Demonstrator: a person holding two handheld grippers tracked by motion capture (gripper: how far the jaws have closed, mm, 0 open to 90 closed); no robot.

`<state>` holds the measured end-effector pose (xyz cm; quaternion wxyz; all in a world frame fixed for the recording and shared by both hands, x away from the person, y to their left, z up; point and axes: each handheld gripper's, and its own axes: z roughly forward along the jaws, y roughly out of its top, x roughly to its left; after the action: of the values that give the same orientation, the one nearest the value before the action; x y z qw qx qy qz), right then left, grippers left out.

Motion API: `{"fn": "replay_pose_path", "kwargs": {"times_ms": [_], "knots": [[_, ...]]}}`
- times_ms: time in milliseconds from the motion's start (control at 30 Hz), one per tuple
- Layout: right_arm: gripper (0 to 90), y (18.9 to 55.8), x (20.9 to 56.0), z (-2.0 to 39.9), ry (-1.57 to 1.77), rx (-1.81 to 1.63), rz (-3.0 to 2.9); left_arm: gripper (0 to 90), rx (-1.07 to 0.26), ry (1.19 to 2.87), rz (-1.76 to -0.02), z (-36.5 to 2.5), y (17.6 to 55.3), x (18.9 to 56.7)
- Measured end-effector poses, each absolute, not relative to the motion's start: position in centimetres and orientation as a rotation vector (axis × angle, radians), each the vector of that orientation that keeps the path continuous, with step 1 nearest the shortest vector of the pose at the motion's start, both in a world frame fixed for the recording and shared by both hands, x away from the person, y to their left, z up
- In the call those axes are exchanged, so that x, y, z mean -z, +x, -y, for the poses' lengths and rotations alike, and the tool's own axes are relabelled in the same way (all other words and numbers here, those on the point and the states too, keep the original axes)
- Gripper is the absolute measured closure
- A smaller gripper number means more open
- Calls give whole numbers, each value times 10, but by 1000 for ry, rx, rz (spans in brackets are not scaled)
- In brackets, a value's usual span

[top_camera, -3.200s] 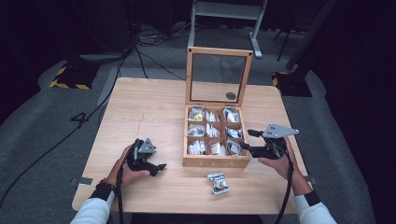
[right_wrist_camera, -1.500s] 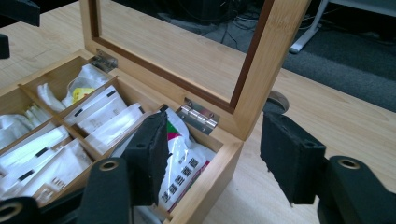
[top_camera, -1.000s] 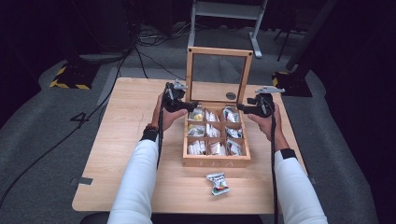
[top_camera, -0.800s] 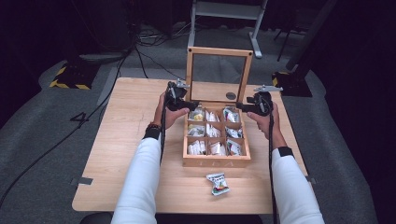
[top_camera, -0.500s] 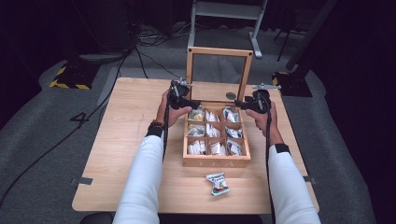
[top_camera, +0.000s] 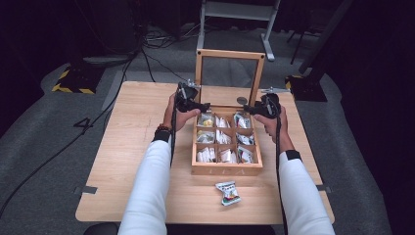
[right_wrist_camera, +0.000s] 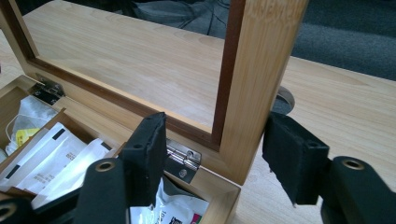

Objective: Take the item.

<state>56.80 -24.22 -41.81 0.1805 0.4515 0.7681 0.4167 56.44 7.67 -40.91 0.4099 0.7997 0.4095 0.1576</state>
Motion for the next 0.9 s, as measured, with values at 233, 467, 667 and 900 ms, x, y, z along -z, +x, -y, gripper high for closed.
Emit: {"fn": "replay_pose_path", "kwargs": {"times_ms": [233, 467, 667, 900], "knots": [[439, 569, 416, 244, 1274, -1178, -2170, 249, -396, 1999, -1060, -74, 564, 405], [445, 569, 412, 246, 1259, -1207, -2150, 315, -395, 1966, -1071, -79, 562, 405], [498, 568, 409, 249, 1258, -1226, -2144, 330, -393, 1964, -1052, -81, 560, 404], [502, 564, 405, 250, 1236, -1202, -2153, 359, -400, 1938, -1032, -85, 555, 404]]}}
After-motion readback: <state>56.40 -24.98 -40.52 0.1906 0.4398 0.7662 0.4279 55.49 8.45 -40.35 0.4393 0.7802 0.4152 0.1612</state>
